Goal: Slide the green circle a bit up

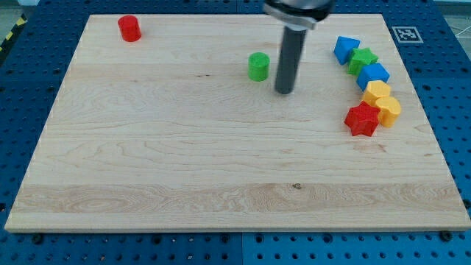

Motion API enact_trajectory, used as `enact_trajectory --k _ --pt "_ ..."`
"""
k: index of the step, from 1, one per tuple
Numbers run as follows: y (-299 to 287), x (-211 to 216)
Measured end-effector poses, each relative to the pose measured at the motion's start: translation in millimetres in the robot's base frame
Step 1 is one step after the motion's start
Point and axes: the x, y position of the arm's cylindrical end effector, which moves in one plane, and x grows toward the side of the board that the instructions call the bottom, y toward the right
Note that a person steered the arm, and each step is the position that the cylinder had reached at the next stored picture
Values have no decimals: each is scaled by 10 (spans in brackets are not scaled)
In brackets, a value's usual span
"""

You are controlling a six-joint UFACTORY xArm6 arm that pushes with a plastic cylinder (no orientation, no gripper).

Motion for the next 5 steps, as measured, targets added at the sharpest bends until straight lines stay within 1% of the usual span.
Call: enact_trajectory --k 1,2,3,4,5 --pt "-239 -134" --pt "-218 -271" --pt "-217 -79" --pt "-52 17" --pt "62 -184"
